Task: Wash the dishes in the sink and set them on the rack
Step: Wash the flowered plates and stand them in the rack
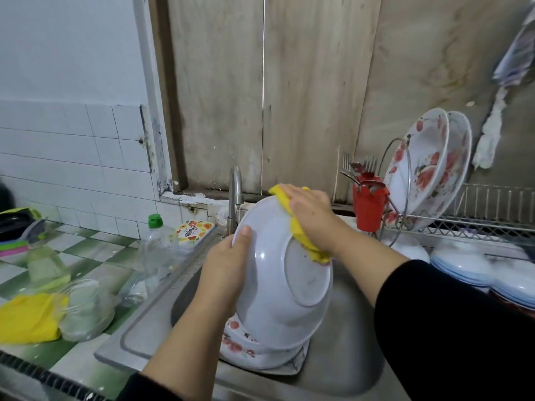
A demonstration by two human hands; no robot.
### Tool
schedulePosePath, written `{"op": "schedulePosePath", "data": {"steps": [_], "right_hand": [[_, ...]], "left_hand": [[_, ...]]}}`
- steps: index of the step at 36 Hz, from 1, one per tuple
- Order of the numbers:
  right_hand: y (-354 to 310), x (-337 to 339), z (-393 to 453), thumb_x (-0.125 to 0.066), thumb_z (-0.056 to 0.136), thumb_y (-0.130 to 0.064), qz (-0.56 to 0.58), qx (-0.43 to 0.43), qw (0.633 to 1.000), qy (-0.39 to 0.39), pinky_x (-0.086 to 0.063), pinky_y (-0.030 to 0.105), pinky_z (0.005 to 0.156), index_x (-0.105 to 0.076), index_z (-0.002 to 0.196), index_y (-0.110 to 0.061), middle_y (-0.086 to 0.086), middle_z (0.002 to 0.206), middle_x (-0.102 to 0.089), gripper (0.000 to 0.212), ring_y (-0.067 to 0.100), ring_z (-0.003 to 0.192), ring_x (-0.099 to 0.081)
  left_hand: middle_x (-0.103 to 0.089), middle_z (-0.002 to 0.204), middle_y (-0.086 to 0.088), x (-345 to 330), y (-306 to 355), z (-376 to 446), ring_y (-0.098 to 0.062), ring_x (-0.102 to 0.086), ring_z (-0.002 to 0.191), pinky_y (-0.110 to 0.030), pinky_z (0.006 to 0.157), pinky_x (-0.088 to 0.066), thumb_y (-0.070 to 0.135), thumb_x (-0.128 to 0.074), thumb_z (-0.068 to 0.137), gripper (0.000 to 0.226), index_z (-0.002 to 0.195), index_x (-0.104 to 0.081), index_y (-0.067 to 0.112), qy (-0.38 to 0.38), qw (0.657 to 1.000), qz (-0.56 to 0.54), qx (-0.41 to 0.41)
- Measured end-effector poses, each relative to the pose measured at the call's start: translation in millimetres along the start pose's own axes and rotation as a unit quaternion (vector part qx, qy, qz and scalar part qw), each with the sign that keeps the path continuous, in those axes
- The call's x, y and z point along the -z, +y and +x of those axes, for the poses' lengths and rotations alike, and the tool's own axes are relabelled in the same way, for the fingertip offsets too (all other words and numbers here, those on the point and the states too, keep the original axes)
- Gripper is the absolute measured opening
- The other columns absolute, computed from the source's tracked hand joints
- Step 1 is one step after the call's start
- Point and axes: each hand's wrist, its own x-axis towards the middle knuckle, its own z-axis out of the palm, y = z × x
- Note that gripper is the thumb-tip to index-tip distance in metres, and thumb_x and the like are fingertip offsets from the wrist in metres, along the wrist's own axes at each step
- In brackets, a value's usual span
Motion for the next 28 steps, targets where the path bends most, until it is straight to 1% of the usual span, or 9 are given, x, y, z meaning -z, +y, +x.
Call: {"op": "schedulePosePath", "data": {"steps": [2, 4, 8, 12, 14, 17, 20, 24, 28], "right_hand": [[9, 8, -4, -0.014, 0.096, -0.031, 0.071, -0.060, 0.996, 0.011, -0.019, 0.021, 0.097, -0.036, 0.144, -0.019, 0.002, 0.147, -0.040, 0.055, 0.021, 0.140, -0.030], [21, 8, -20, -0.021, 0.105, -0.026, 0.148, -0.120, 0.982, 0.005, -0.017, 0.023, 0.109, -0.029, 0.148, -0.019, 0.003, 0.150, -0.034, 0.044, 0.021, 0.142, -0.025], [35, -17, -55, -0.022, 0.100, -0.048, 0.207, -0.129, 0.969, 0.043, -0.008, 0.036, 0.120, -0.022, 0.144, -0.048, -0.023, 0.152, -0.022, 0.044, 0.005, 0.143, -0.017], [-1, -38, -96, -0.013, 0.087, -0.066, 0.253, -0.146, 0.944, 0.153, 0.004, 0.012, 0.110, -0.010, 0.139, -0.043, -0.037, 0.141, -0.008, 0.057, -0.002, 0.141, -0.002], [-19, -50, -111, -0.005, 0.084, -0.077, 0.194, -0.079, 0.963, 0.172, 0.009, 0.009, 0.110, -0.006, 0.142, -0.045, -0.035, 0.149, 0.001, 0.066, -0.006, 0.141, 0.008], [-22, -66, -119, -0.007, 0.099, -0.053, 0.041, 0.032, 0.984, 0.172, 0.007, 0.028, 0.117, -0.006, 0.152, -0.032, -0.003, 0.160, -0.007, 0.057, 0.010, 0.146, 0.004], [-26, -58, -111, -0.007, 0.101, -0.047, -0.003, 0.081, 0.985, 0.154, 0.004, 0.035, 0.116, -0.009, 0.151, -0.032, -0.006, 0.157, -0.013, 0.052, 0.012, 0.145, -0.002], [-27, -31, -88, -0.007, 0.100, -0.047, -0.031, 0.141, 0.982, 0.125, 0.001, 0.038, 0.115, -0.025, 0.146, -0.023, -0.001, 0.154, -0.024, 0.054, 0.021, 0.140, -0.017], [-38, -8, -60, -0.007, 0.100, -0.043, -0.101, 0.259, 0.956, 0.089, -0.005, 0.046, 0.114, -0.034, 0.144, -0.017, 0.004, 0.151, -0.034, 0.057, 0.024, 0.139, -0.025]], "left_hand": [[-0.063, 0.083, 0.006, 4, -1, 4, -0.018, -0.060, 0.084, -0.036, 0.080, -0.046, 0.040, -0.045, 0.097, 0.030, 0.071, -0.058, 0.030, 0.009, 0.999, -0.041, 0.011], [-0.067, 0.085, 0.002, 6, -3, 7, -0.020, -0.063, 0.087, -0.037, 0.084, -0.048, 0.040, -0.048, 0.096, 0.028, 0.075, -0.061, 0.026, 0.021, 0.993, -0.111, 0.035], [-0.072, 0.097, 0.000, 5, -8, 13, -0.024, -0.066, 0.099, -0.046, 0.094, -0.048, 0.040, -0.050, 0.096, 0.025, 0.091, -0.066, 0.021, 0.055, 0.966, -0.243, 0.073], [-0.069, 0.096, 0.002, -7, -12, 12, -0.021, -0.064, 0.095, -0.046, 0.096, -0.047, 0.040, -0.048, 0.097, 0.025, 0.088, -0.064, 0.022, 0.094, 0.949, -0.284, 0.105], [-0.066, 0.094, 0.003, -15, -12, 9, -0.021, -0.062, 0.094, -0.046, 0.096, -0.047, 0.041, -0.047, 0.097, 0.028, 0.091, -0.063, 0.018, 0.115, 0.949, -0.269, 0.121], [-0.060, 0.088, 0.005, -25, -11, 4, -0.021, -0.059, 0.091, -0.039, 0.093, -0.047, 0.042, -0.042, 0.098, 0.030, 0.106, -0.058, 0.018, 0.124, 0.958, -0.228, 0.125], [-0.060, 0.091, 0.001, -29, -4, -4, -0.021, -0.058, 0.088, -0.033, 0.087, -0.044, 0.043, -0.035, 0.100, 0.036, 0.112, -0.058, 0.018, 0.120, 0.966, -0.198, 0.113], [-0.055, 0.131, -0.011, -28, 6, -10, -0.027, -0.050, 0.121, -0.030, 0.098, -0.037, 0.056, -0.020, 0.097, 0.068, 0.132, -0.052, 0.007, 0.107, 0.984, -0.128, 0.065], [-0.059, 0.123, -0.008, -26, 10, -14, -0.025, -0.051, 0.121, -0.023, 0.082, -0.038, 0.048, -0.012, 0.099, 0.058, 0.127, -0.056, 0.021, 0.079, 0.993, -0.083, -0.011]]}}
